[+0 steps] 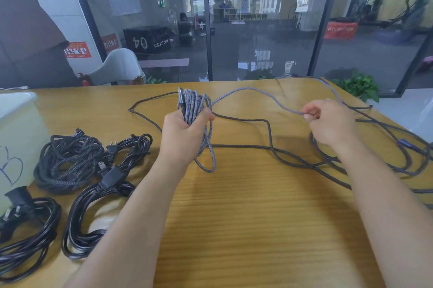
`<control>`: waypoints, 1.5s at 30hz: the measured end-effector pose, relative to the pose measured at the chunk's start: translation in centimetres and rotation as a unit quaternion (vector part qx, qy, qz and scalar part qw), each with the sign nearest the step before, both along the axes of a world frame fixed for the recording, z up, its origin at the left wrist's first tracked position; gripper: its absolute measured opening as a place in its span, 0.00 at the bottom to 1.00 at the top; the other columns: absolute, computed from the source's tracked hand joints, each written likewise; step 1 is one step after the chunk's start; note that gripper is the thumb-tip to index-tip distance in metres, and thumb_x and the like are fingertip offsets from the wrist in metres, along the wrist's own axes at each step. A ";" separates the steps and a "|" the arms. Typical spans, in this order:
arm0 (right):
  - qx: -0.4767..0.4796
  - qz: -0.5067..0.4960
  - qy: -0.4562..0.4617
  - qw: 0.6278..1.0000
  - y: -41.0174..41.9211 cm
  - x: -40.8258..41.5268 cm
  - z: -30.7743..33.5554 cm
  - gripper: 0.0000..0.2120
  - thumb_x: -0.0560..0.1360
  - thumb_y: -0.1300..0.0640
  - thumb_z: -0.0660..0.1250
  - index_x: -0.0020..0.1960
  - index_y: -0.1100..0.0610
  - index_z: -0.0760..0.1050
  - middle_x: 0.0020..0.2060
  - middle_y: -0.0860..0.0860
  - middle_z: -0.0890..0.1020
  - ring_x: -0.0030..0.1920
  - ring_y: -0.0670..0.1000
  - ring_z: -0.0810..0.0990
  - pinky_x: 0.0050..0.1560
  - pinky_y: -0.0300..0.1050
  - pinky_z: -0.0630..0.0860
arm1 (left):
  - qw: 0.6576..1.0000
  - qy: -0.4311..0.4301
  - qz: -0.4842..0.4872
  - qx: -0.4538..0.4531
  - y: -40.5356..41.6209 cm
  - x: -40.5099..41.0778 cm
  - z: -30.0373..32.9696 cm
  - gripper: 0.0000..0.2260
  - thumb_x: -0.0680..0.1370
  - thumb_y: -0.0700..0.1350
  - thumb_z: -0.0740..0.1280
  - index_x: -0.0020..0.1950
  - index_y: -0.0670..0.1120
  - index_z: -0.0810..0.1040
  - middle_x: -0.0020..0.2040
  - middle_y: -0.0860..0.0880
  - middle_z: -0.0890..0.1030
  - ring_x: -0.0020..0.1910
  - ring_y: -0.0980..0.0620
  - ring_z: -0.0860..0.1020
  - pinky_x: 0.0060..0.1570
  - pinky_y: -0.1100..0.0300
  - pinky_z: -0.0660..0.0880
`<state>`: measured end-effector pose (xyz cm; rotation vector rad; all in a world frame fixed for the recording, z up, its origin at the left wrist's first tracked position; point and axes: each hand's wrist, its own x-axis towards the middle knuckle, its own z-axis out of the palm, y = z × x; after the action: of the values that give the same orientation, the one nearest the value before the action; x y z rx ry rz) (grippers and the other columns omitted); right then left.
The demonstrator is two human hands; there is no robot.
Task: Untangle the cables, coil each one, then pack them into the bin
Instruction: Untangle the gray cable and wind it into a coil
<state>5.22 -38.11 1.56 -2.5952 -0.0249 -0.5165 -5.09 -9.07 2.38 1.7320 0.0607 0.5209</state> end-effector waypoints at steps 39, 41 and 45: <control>-0.089 0.336 0.122 0.930 2.7 -2.9 0.9 0.10 0.68 0.42 0.81 0.37 0.46 0.84 0.34 0.44 0.82 0.38 0.42 0.79 0.44 0.45 0.76 | 0.994 -0.001 -0.060 -0.091 1.0 -0.2 0.4 0.17 0.85 0.54 0.64 0.41 0.46 0.72 0.28 0.51 0.62 0.25 0.53 0.57 0.26 0.59 0.54; -0.117 0.348 0.195 0.910 3.2 -3.3 0.5 0.05 0.73 0.49 0.80 0.45 0.43 0.84 0.36 0.44 0.83 0.36 0.40 0.77 0.43 0.39 0.74 | 0.993 -0.009 -0.064 -0.103 0.9 -0.3 0.6 0.17 0.85 0.54 0.63 0.41 0.46 0.72 0.27 0.52 0.62 0.25 0.53 0.57 0.27 0.58 0.54; -0.071 0.442 0.219 0.867 6.5 -4.8 -0.7 0.06 0.79 0.50 0.73 0.55 0.43 0.85 0.49 0.41 0.82 0.49 0.41 0.80 0.54 0.38 0.76 | 0.992 -0.016 -0.068 -0.107 0.8 -0.4 0.7 0.17 0.85 0.53 0.63 0.40 0.46 0.71 0.27 0.52 0.62 0.24 0.53 0.57 0.26 0.59 0.54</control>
<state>0.44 -31.64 0.88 -2.4179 -1.0682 0.4225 -5.49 -8.28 3.12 1.5062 -0.0249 0.4256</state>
